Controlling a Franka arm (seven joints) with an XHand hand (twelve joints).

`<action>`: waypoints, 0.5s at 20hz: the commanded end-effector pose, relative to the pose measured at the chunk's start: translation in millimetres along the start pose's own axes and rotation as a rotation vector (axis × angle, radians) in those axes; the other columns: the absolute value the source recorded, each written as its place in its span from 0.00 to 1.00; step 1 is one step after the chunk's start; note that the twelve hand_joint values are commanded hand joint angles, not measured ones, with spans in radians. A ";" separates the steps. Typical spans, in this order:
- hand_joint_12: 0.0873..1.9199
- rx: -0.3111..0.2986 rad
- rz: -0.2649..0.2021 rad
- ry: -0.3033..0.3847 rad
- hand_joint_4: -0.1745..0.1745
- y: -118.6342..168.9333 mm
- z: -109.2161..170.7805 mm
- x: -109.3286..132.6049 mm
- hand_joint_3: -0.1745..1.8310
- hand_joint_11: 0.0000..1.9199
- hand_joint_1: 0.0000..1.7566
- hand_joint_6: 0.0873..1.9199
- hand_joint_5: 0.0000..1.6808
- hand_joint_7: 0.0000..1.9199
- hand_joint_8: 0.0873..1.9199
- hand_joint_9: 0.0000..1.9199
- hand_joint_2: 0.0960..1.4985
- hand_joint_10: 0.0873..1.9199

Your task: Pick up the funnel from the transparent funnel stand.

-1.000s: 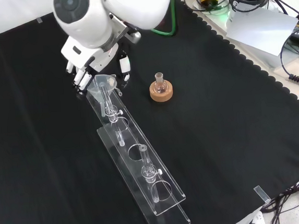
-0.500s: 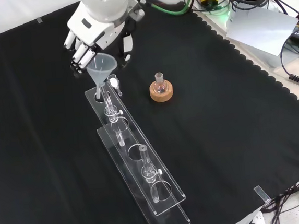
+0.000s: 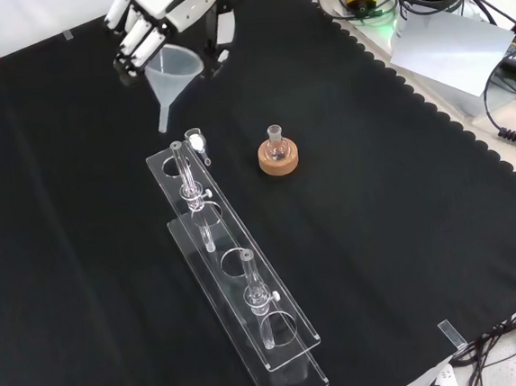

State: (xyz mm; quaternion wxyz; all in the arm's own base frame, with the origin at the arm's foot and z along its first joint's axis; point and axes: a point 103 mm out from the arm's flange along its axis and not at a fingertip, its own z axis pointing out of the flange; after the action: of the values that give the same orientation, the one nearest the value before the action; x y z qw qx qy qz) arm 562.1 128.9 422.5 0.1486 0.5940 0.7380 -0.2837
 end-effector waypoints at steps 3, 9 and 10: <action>0.56 0.111 -0.004 -0.018 0.39 -91.3 23.8 17.7 0.44 0.39 0.53 0.45 0.36 0.41 0.38 0.60 0.43 0.23; 0.56 0.142 0.012 -0.014 0.39 -121.8 42.8 27.3 0.45 0.40 0.53 0.45 0.36 0.41 0.38 0.60 0.43 0.24; 0.56 0.146 0.014 -0.012 0.39 -126.8 46.5 28.6 0.45 0.40 0.53 0.45 0.36 0.41 0.38 0.60 0.43 0.24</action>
State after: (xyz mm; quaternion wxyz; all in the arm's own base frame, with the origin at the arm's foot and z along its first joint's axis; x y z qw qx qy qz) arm 479.5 118.5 403.9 0.1141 0.5834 0.7354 -0.3254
